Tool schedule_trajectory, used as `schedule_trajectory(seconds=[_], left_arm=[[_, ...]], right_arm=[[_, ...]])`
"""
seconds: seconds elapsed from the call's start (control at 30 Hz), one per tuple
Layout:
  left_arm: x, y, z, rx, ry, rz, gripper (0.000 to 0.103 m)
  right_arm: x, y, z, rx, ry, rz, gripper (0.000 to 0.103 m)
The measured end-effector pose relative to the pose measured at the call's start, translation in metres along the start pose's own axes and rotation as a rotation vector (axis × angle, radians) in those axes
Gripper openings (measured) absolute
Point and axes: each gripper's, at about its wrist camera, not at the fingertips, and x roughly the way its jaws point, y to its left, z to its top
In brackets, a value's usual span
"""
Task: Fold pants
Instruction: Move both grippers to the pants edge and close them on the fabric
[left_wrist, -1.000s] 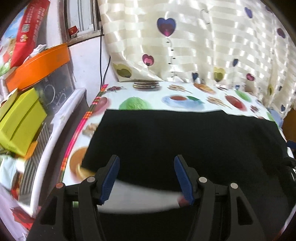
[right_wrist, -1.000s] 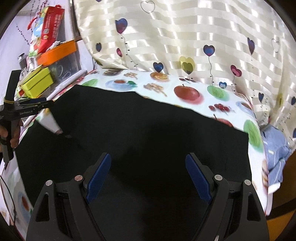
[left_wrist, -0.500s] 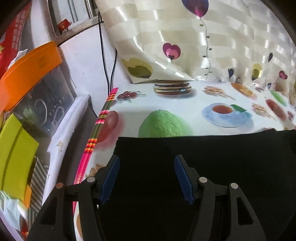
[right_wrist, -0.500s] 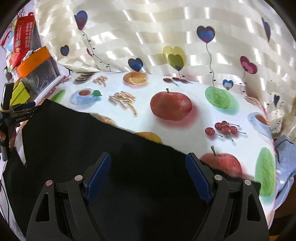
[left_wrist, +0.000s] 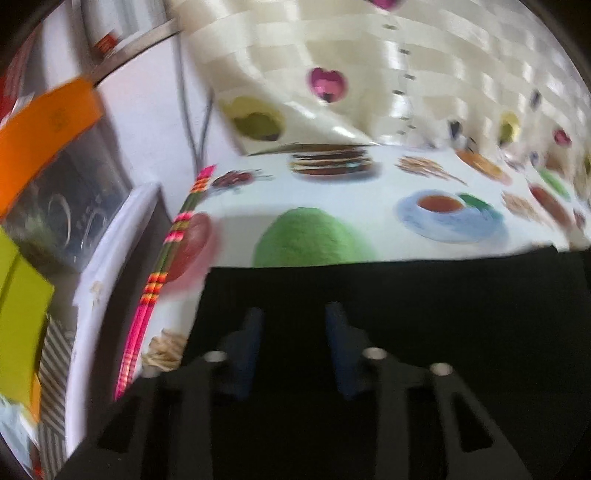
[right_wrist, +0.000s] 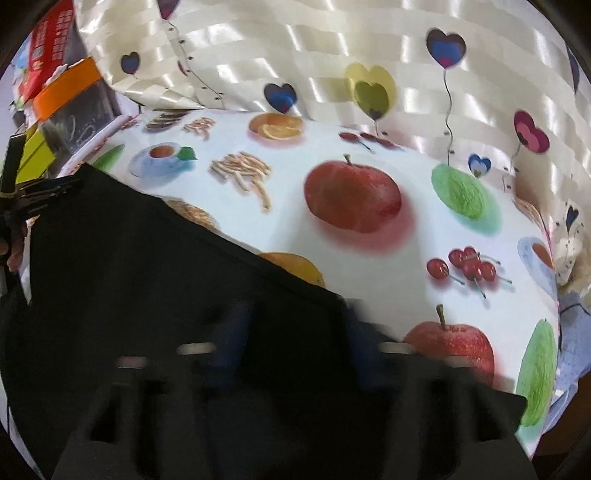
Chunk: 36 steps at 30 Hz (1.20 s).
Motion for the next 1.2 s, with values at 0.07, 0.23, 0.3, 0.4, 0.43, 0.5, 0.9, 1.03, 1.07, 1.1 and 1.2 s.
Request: schedule_trajectory(seconds=[0.07,0.23,0.3,0.4,0.43,0.5,0.9,1.03,1.07,1.1,1.2], left_arm=[[-0.002,-0.015,-0.001,0.05,0.002,0.017,0.003],[-0.003,-0.02,0.002,0.071,0.013,0.048,0.002],[-0.008,-0.017,0.002,0.071,0.003,0.055,0.002],[-0.027,-0.012,-0.001,0.051,-0.037,0.043,0.002],[-0.035,-0.01,-0.002,0.042,-0.053,0.036,0.002],[-0.054,-0.007,-0.005,0.022,-0.089,0.013,0.002],[-0.18,0.005,-0.078,-0.103,-0.265,-0.134,0.002],[-0.201,0.001,-0.124,-0.101,-0.266,-0.165,0.002],[-0.204,0.0,-0.137,-0.105,-0.257,-0.174,0.002],[-0.206,0.0,-0.147,-0.111,-0.25,-0.178,0.002],[-0.207,-0.001,-0.18,-0.129,-0.209,-0.193,0.002]], right_arm=[[0.0,0.007,0.001,-0.027,0.004,-0.006,0.01],[-0.002,0.014,0.001,-0.051,-0.002,-0.048,0.009],[-0.01,0.016,0.0,-0.053,-0.027,-0.058,0.009],[-0.03,0.021,-0.001,-0.047,-0.081,-0.055,0.009],[-0.038,0.022,-0.002,-0.046,-0.099,-0.055,0.009],[-0.054,0.027,-0.006,-0.043,-0.134,-0.054,0.009],[-0.165,0.083,-0.08,-0.081,-0.302,-0.04,0.009],[-0.186,0.109,-0.123,-0.083,-0.299,-0.025,0.009],[-0.187,0.115,-0.138,-0.067,-0.286,-0.014,0.009],[-0.187,0.119,-0.15,-0.058,-0.274,-0.009,0.009],[-0.174,0.129,-0.188,-0.015,-0.211,0.006,0.01]])
